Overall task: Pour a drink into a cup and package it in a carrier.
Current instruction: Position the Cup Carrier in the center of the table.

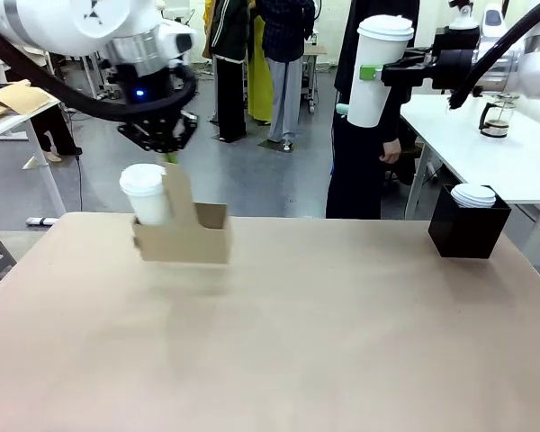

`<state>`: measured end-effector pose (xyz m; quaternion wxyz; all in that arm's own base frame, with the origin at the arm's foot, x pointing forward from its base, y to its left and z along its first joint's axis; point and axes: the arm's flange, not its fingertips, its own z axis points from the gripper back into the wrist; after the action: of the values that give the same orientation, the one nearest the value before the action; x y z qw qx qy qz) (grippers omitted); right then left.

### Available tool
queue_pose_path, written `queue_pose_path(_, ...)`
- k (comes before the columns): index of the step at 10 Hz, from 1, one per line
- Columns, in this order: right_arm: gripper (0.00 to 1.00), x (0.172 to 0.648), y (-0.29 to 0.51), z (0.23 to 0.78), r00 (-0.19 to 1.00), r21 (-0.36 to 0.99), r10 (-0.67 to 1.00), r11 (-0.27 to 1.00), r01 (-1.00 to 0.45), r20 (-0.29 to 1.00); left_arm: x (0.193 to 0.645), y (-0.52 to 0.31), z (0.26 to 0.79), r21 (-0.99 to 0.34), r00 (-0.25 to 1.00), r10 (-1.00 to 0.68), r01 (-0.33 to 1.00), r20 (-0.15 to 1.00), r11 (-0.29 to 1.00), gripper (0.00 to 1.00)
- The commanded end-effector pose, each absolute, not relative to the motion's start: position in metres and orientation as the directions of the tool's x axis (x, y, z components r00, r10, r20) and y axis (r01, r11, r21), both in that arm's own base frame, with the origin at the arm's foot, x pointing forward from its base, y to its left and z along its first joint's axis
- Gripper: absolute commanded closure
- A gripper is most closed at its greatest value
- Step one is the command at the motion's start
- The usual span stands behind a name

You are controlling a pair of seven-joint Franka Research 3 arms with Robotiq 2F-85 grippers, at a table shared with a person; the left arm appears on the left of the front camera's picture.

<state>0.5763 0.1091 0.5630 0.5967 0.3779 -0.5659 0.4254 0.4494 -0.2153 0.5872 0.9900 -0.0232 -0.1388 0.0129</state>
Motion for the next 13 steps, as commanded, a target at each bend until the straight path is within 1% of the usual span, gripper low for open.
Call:
queue_pose_path(1, 0.19, 0.576, 0.11, 0.565, -0.026, -0.053, 0.08, 0.365, -0.93, 0.996, 0.41, -0.254, 0.582, -0.102, 0.958, 0.074, -0.047, 0.276, 0.994, 0.98)
queue_pose_path(4, 0.19, 0.576, 0.11, 0.565, -0.026, -0.053, 0.08, 0.365, -0.93, 0.996, 0.353, -0.324, 0.558, -0.095, 0.951, 0.042, -0.013, 0.305, 0.995, 0.98)
queue_pose_path(5, 0.19, 0.576, 0.11, 0.565, -0.026, -0.053, 0.08, 0.365, -0.93, 0.996, 0.339, -0.341, 0.549, -0.091, 0.947, 0.048, -0.02, 0.319, 0.996, 0.98)
queue_pose_path(7, 0.19, 0.576, 0.11, 0.565, -0.026, -0.053, 0.08, 0.365, -0.93, 0.996, 0.316, -0.371, 0.528, -0.08, 0.943, 0.02, 0.007, 0.332, 0.997, 0.98)
queue_pose_path(9, 0.19, 0.576, 0.11, 0.565, -0.026, -0.053, 0.08, 0.365, -0.93, 0.996, 0.314, -0.39, 0.506, -0.064, 0.941, 0.014, 0.009, 0.339, 0.998, 0.98)
queue_pose_path(11, 0.19, 0.576, 0.11, 0.565, -0.026, -0.053, 0.08, 0.365, -0.93, 0.996, 0.314, -0.406, 0.484, -0.006, 0.943, -0.013, 0.015, 0.332, 1.0, 0.98)
queue_pose_path(13, 0.19, 0.576, 0.11, 0.565, -0.026, -0.053, 0.08, 0.365, -0.93, 0.996, 0.317, -0.414, 0.48, 0.022, 0.948, -0.028, 0.023, 0.316, 1.0, 0.98)
